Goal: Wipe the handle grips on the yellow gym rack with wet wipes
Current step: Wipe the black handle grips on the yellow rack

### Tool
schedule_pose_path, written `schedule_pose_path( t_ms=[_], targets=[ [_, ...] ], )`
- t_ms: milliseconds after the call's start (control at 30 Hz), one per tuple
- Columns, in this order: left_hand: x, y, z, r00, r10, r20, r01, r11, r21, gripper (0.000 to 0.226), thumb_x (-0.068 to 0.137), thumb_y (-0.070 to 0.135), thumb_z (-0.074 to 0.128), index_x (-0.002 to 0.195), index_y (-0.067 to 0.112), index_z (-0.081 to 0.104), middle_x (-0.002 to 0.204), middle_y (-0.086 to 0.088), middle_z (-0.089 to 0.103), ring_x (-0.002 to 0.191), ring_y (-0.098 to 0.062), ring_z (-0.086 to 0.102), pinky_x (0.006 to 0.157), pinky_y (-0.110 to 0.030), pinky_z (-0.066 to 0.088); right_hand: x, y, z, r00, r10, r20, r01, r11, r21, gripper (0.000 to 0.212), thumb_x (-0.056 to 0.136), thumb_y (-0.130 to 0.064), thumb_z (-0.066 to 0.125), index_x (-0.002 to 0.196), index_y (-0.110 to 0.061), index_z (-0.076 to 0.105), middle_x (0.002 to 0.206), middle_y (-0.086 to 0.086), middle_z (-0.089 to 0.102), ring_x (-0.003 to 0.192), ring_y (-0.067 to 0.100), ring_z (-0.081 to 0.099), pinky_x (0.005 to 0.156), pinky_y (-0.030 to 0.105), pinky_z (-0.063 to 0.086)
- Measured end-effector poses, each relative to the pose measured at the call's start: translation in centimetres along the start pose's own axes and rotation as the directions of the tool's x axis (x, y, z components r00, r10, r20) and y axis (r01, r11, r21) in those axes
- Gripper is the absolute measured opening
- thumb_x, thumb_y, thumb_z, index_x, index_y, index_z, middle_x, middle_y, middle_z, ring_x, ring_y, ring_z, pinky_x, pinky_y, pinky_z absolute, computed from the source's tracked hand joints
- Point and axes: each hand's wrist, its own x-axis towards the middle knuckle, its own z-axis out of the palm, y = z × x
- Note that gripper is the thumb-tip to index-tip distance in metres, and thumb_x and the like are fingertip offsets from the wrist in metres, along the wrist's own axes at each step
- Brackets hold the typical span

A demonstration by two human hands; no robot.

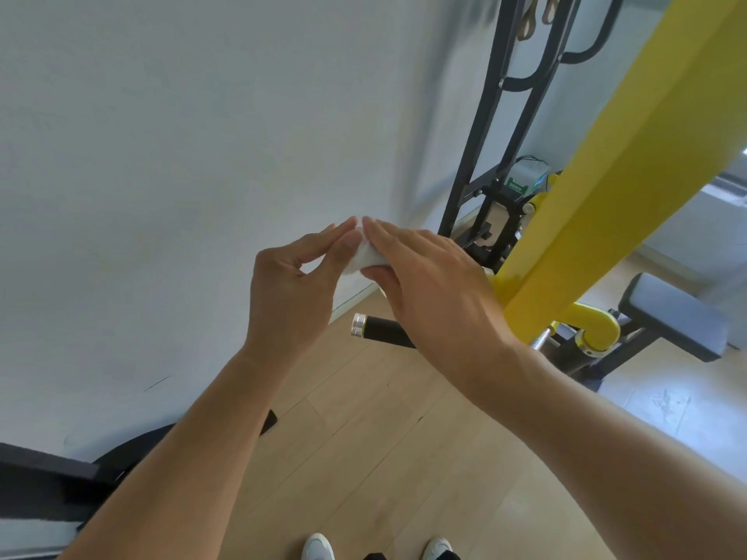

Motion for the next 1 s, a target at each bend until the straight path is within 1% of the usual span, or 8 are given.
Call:
schedule_pose_path(
  t_ms=[67, 200, 300, 467, 633, 733, 900, 1000],
  targets=[
    [-0.1, 0.1, -0.1, 1.000, 0.006, -0.007, -0.005, 1.000, 0.025, 0.029, 0.091, 0.039, 0.067, 0.117, 0.028, 0.075, 0.112, 0.015, 0.074, 0.111, 0.008, 0.064, 0.092, -0.006, 0.047, -0.9, 0.1, -1.0, 0.995, 0.038, 0.097, -0.007, 0.952, -0.305, 0.056, 0.096, -0.018, 0.063, 0.146, -0.001, 0.046, 0.139, 0.014, 0.061, 0.120, 0.033, 0.063, 0.103, 0.047, 0.047],
    [-0.1, 0.3, 0.1, 1.000, -0.002, -0.024, 0.003, 0.999, 0.048, 0.028, 0.091, 0.039, 0.067, 0.115, 0.027, 0.075, 0.110, 0.015, 0.074, 0.080, 0.012, 0.065, 0.070, 0.000, 0.046, -3.8, 0.3, -3.8, 0.914, 0.202, 0.352, 0.092, 0.741, -0.665, 0.065, 0.087, -0.012, -0.012, 0.145, 0.016, -0.012, 0.158, 0.033, 0.022, 0.141, 0.045, 0.035, 0.119, 0.057, 0.015],
    [0.1, 0.6, 0.1, 1.000, -0.010, -0.007, 0.011, 0.998, 0.055, 0.028, 0.090, 0.041, 0.067, 0.114, 0.028, 0.075, 0.108, 0.021, 0.073, 0.098, 0.019, 0.062, 0.082, 0.001, 0.045, -4.6, 0.3, -2.9, 0.920, 0.190, 0.343, 0.071, 0.780, -0.621, 0.062, 0.102, -0.020, 0.008, 0.144, 0.016, -0.020, 0.160, 0.035, 0.005, 0.148, 0.048, 0.018, 0.122, 0.055, 0.005],
    [0.4, 0.8, 0.2, 0.999, -0.031, 0.041, 0.029, 0.998, 0.052, 0.023, 0.090, 0.038, 0.070, 0.111, 0.033, 0.076, 0.097, 0.034, 0.071, 0.108, 0.015, 0.062, 0.098, -0.013, 0.048, -2.7, -1.4, 1.7, 0.998, 0.064, 0.022, -0.055, 0.958, -0.280, 0.069, 0.100, -0.028, 0.047, 0.156, -0.001, 0.017, 0.164, 0.017, 0.020, 0.153, 0.032, 0.014, 0.124, 0.045, 0.003],
    [0.3, 0.8, 0.9, 0.997, -0.080, 0.018, 0.079, 0.996, 0.034, 0.028, 0.087, 0.047, 0.069, 0.110, 0.033, 0.077, 0.103, 0.025, 0.074, 0.107, 0.013, 0.061, 0.080, 0.003, 0.045, -4.3, -0.6, 1.2, 0.977, 0.205, 0.057, -0.162, 0.888, -0.430, 0.076, 0.095, -0.023, 0.038, 0.158, -0.001, 0.002, 0.166, 0.020, 0.004, 0.154, 0.037, 0.003, 0.123, 0.051, -0.004],
    [0.3, 0.8, 1.3, 0.997, -0.078, -0.002, 0.078, 0.995, 0.061, 0.028, 0.088, 0.048, 0.068, 0.108, 0.032, 0.078, 0.099, 0.020, 0.073, 0.107, 0.006, 0.051, 0.073, -0.014, 0.051, -5.3, 0.0, 0.9, 0.946, 0.320, -0.045, -0.309, 0.855, -0.416, 0.082, 0.096, -0.027, 0.046, 0.157, 0.003, 0.001, 0.164, 0.026, 0.006, 0.152, 0.042, 0.003, 0.123, 0.053, -0.005],
    [0.5, 1.0, 1.5, 0.999, -0.036, 0.023, 0.034, 0.997, 0.072, 0.027, 0.091, 0.043, 0.067, 0.108, 0.026, 0.079, 0.103, 0.015, 0.077, 0.098, 0.014, 0.065, 0.069, 0.003, 0.044, -2.4, -2.6, 3.2, 0.951, 0.266, -0.155, -0.294, 0.935, -0.198, 0.081, 0.082, -0.011, 0.054, 0.156, -0.001, 0.023, 0.161, 0.018, 0.027, 0.152, 0.036, 0.014, 0.125, 0.048, -0.002],
    [0.6, 1.0, 1.6, 1.000, -0.026, 0.011, 0.025, 0.996, 0.080, 0.029, 0.091, 0.043, 0.066, 0.110, 0.025, 0.078, 0.098, 0.020, 0.076, 0.087, 0.011, 0.068, 0.065, 0.001, 0.045, -2.9, -1.5, 3.6, 0.973, 0.196, -0.126, -0.223, 0.940, -0.257, 0.082, 0.085, -0.009, 0.051, 0.159, -0.005, 0.016, 0.166, 0.014, 0.017, 0.154, 0.032, 0.006, 0.124, 0.048, -0.006]
  ],
)
